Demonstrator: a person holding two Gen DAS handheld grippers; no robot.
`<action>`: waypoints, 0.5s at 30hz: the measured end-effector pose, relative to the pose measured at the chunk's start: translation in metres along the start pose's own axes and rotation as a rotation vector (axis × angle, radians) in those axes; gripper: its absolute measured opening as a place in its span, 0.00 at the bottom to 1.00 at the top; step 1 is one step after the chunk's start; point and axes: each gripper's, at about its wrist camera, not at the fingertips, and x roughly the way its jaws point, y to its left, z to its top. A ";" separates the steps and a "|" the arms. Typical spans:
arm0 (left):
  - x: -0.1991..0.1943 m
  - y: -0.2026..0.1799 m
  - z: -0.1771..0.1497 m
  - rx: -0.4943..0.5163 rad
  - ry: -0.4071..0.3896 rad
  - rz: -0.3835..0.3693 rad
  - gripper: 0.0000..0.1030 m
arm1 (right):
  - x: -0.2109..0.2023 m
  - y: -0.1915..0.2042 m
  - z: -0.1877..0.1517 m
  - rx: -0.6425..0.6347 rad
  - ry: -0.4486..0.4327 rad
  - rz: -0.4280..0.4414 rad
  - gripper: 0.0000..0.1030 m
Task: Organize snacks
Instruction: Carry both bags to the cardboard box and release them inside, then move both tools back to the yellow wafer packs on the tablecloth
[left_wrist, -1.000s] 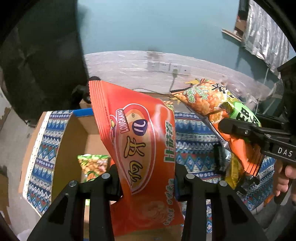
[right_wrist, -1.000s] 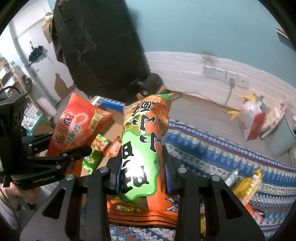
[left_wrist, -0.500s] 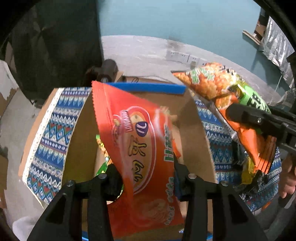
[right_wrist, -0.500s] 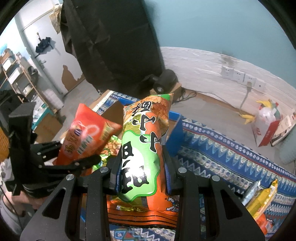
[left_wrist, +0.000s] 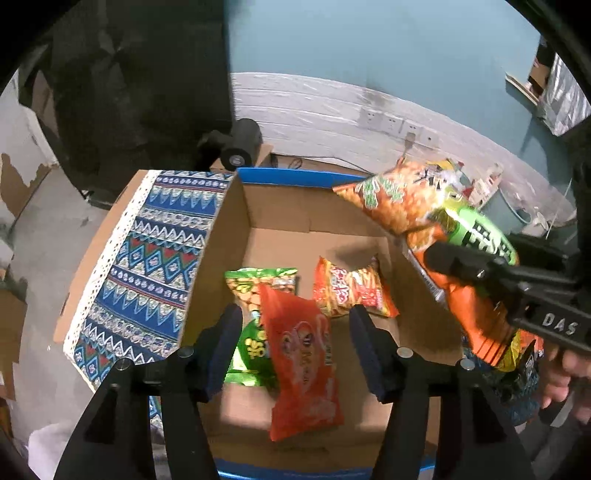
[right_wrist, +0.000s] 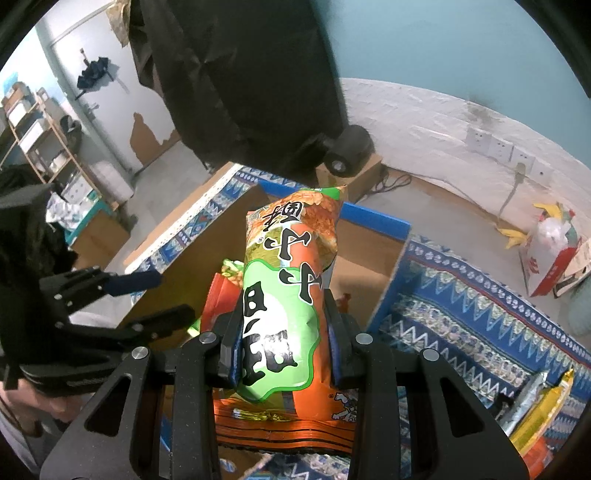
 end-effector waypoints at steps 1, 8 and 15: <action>-0.001 0.003 0.000 -0.006 -0.001 0.004 0.59 | 0.002 0.001 0.001 -0.001 0.003 0.001 0.32; -0.003 0.018 -0.002 -0.046 -0.002 0.009 0.60 | 0.025 0.009 0.001 -0.011 0.032 0.007 0.32; -0.004 0.019 -0.002 -0.039 -0.009 0.012 0.63 | 0.037 0.017 0.002 -0.019 0.049 0.030 0.33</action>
